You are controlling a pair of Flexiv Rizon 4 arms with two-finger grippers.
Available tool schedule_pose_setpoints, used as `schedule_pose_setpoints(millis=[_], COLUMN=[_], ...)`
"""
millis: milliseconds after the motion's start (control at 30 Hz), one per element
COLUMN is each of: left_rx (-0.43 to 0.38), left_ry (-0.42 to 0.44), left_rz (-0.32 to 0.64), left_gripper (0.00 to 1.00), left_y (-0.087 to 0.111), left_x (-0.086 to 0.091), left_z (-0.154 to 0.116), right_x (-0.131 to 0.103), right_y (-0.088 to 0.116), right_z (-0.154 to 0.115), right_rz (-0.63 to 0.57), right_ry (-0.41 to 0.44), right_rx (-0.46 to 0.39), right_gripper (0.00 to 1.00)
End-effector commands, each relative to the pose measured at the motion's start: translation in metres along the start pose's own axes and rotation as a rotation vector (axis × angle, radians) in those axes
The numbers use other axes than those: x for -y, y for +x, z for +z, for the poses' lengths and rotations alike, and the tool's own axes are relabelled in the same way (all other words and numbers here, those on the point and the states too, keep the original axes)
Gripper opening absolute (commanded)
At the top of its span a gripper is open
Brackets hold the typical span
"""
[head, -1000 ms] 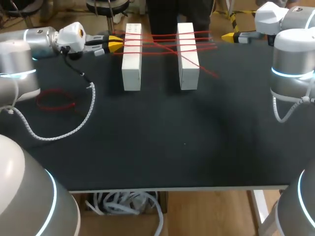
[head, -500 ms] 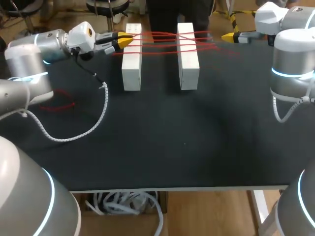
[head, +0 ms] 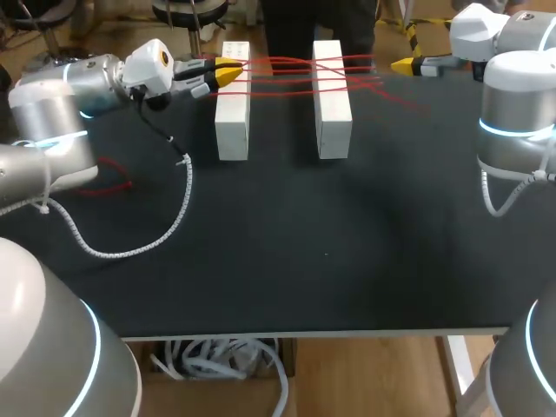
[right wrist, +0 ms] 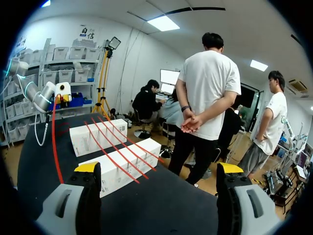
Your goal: Grab the tape and strap the tape.
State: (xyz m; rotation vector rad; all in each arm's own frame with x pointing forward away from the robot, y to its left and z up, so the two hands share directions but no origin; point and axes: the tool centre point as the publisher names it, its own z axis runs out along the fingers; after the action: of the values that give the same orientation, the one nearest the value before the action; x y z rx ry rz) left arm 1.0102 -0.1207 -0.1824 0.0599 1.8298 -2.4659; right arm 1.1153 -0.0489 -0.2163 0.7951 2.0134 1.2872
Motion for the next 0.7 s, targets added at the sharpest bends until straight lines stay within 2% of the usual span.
schedule_pose_setpoints(millis=[33,100,667,700], left_rx=[-0.054,-0.091,-0.091,-0.091], left_ry=[0.031,0.05,0.05,0.05], left_rz=[0.029,0.067,0.067,0.067], left_gripper=[0.0,0.0,0.0,0.0], left_y=[0.0024,0.0007,0.0007,0.0007], left_x=[-0.0025,-0.005,-0.005,-0.005], left_z=[0.0026,0.0033,0.0033,0.0033], right_x=[0.0004,0.0004,0.0004,-0.0027], right_y=[-0.0003,-0.0003,-0.0003,0.0029], right_z=[-0.0008,-0.0008,-0.0008,-0.0079], right_rz=[0.0,0.0,0.0,0.064], right_ry=[-0.002,-0.002,-0.002,0.027], right_rx=[-0.002,-0.002,-0.002,-0.006], right_gripper=[1.0,1.0,1.0,1.0])
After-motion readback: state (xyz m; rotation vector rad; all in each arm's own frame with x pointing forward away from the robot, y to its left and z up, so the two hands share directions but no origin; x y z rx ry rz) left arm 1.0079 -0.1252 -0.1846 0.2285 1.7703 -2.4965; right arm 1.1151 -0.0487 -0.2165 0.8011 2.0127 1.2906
